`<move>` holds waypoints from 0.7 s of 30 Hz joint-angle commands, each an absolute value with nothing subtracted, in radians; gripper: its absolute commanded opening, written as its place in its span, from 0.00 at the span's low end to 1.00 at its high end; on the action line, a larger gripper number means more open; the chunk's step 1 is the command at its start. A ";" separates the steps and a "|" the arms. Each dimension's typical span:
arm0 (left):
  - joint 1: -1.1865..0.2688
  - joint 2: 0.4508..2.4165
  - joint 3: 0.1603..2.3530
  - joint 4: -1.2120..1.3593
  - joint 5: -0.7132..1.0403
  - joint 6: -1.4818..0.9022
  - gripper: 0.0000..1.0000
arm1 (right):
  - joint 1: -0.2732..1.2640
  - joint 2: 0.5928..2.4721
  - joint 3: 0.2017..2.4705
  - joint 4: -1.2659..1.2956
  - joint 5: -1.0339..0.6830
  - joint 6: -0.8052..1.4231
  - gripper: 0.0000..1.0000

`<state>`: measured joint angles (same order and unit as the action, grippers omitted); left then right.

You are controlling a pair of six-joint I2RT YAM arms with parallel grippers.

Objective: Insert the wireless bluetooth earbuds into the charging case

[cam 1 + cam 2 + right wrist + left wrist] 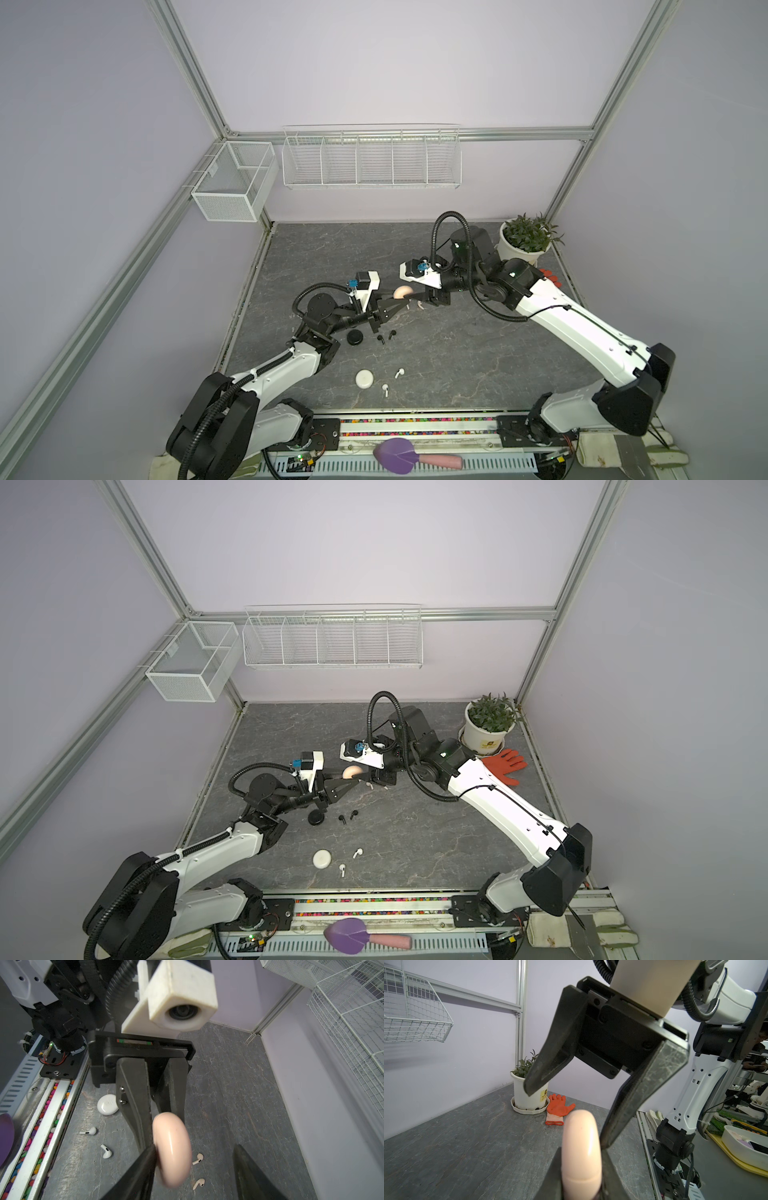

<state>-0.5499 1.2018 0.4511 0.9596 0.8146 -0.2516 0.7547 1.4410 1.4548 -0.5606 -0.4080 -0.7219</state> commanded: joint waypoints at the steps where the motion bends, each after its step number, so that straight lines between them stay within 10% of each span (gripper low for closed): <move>1: -0.554 1.189 0.438 0.991 0.841 -0.233 0.00 | 0.757 1.432 1.475 -0.529 -0.372 -0.726 0.61; 21: -0.554 1.208 0.438 1.011 0.835 -0.245 0.00 | 0.761 1.393 1.465 -0.480 -0.352 -0.683 0.61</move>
<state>-0.5499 1.2022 0.4503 0.9764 0.8051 -0.2523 0.7597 1.4250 1.4548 -0.5457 -0.3782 -0.6910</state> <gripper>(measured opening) 0.208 0.612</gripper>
